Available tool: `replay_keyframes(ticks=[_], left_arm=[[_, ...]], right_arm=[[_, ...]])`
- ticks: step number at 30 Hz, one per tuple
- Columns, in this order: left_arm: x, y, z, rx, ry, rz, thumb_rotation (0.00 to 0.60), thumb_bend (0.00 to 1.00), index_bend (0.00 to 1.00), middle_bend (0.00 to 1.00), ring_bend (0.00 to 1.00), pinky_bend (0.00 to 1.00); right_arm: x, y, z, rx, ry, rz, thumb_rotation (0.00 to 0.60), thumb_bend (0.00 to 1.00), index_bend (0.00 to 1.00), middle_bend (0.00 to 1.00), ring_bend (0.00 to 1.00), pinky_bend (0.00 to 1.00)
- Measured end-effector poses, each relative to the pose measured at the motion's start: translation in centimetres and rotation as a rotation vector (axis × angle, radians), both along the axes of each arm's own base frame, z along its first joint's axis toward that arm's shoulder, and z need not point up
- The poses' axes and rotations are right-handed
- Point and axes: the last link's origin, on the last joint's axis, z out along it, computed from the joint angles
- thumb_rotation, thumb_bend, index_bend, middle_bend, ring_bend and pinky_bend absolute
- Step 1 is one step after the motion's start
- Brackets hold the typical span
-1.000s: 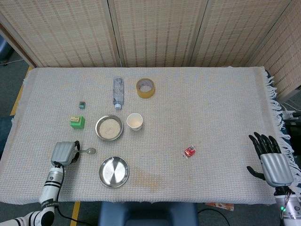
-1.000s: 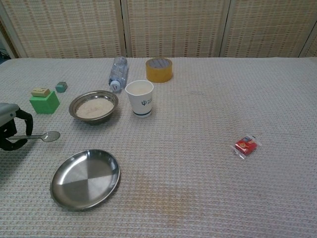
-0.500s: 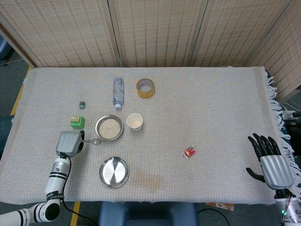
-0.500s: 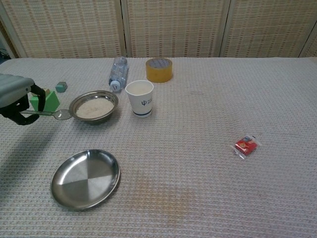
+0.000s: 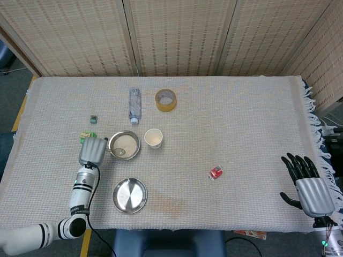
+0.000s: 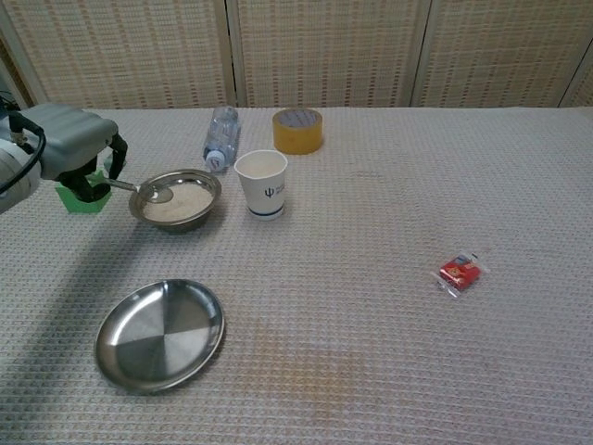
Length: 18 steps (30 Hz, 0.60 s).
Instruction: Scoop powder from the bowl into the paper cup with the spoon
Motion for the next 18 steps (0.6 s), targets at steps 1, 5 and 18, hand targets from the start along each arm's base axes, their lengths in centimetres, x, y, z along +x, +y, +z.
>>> replay_keyframes(ticks=[1,5,18], left_arm=[[0.1,0.2,-0.2,0.006,0.017,-0.002,0.600,0.40,0.55,1.00,1.00,1.00],[0.0,1.2,-0.8,0.045,0.090,-0.011,0.600,0.40,0.55,1.00,1.00,1.00],[-0.9,1.9,-3.6,0.146,0.371,-0.104,0.600,0.40,0.54,1.00,1.00,1.00]], right_arm=[[0.0,0.0,0.0,0.002,0.000,0.001,0.600,0.09,0.00,0.00,0.00,0.00],[0.1,0.2,0.0,0.017,-0.011,0.005,0.600,0.09,0.00,0.00,0.00,0.00],[0.5,0.8,0.2,0.034,-0.020,0.022,0.600,0.09,0.00,0.00,0.00,0.00]])
